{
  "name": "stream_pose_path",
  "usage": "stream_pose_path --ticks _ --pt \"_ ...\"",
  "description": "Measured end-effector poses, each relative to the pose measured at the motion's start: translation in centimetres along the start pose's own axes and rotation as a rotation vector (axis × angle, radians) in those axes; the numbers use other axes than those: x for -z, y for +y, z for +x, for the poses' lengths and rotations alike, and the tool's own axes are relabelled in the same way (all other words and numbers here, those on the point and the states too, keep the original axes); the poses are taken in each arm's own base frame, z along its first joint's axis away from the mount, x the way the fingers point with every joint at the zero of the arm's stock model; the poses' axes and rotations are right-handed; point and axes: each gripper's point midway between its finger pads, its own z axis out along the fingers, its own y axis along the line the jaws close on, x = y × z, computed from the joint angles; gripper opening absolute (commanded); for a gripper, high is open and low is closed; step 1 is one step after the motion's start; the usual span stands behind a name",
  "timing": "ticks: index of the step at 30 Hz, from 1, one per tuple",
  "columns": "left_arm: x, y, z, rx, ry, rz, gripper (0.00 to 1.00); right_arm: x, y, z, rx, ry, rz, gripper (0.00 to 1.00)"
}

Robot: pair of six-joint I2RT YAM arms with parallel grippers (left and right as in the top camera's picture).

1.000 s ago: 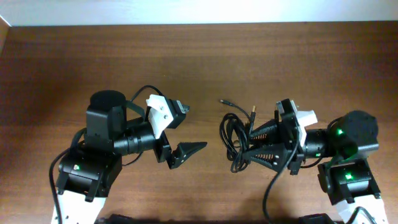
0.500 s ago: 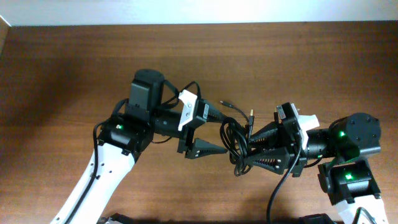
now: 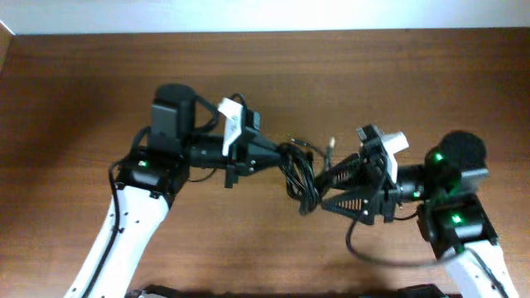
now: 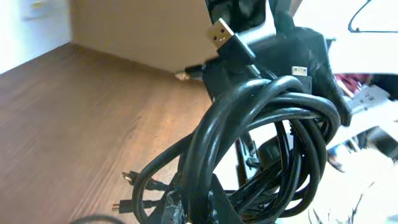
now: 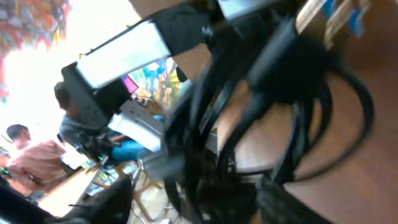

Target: Untangle cables

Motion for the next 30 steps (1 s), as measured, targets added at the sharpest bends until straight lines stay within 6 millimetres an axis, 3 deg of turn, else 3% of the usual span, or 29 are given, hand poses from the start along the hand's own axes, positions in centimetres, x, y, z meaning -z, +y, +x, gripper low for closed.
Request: stream_pose_path --ticks 3,7,9,13,17,20,21,22,23,24,26,27,29,30 --pt "3.0 2.6 0.1 0.125 -0.024 -0.122 0.00 -0.1 -4.0 0.8 -0.204 -0.003 0.029 0.75" --pt "5.0 3.9 1.9 0.263 0.032 -0.330 0.00 -0.1 -5.7 0.8 -0.258 -0.028 0.098 0.78" --pt "6.6 4.6 2.9 0.313 0.080 -0.508 0.00 0.3 -8.3 1.2 -0.338 -0.071 0.254 0.78" --pt "9.3 6.2 5.1 0.442 0.134 -0.756 0.00 -1.7 -9.4 1.3 -0.238 -0.080 0.440 0.78" --pt "9.6 6.1 6.1 0.509 0.153 -0.786 0.00 -4.8 -9.7 2.7 -0.191 -0.035 0.525 0.78" --pt "7.7 5.1 6.4 0.530 0.182 -0.739 0.00 -5.3 -10.1 2.9 -0.171 -0.037 0.578 0.77" --pt "6.3 4.3 6.4 0.518 0.201 -0.700 0.00 -5.2 -10.3 2.9 -0.169 -0.042 0.589 0.66" --pt "5.4 3.8 6.5 0.511 0.219 -0.683 0.00 -5.1 -10.4 2.8 -0.167 -0.044 0.596 0.37" --pt "4.4 3.3 6.7 0.500 0.242 -0.674 0.00 -5.0 -10.5 2.8 -0.162 -0.045 0.602 0.15" --pt "4.0 3.2 6.8 0.494 0.254 -0.676 0.00 -5.0 -10.5 2.8 -0.156 -0.045 0.605 0.07" --pt "4.0 3.4 7.0 0.493 0.266 -0.710 0.00 -4.9 -10.6 2.8 -0.158 -0.046 0.613 0.04" --pt "4.1 3.5 7.1 0.495 0.267 -0.721 0.06 -4.9 -10.6 2.8 -0.157 -0.046 0.612 0.04" --pt "4.1 3.5 7.1 0.498 0.267 -0.725 0.99 -4.9 -10.6 2.8 -0.157 -0.044 0.610 0.04" --pt "4.1 3.5 7.1 0.502 0.266 -0.725 0.99 -5.0 -10.6 2.8 -0.156 -0.044 0.608 0.04"
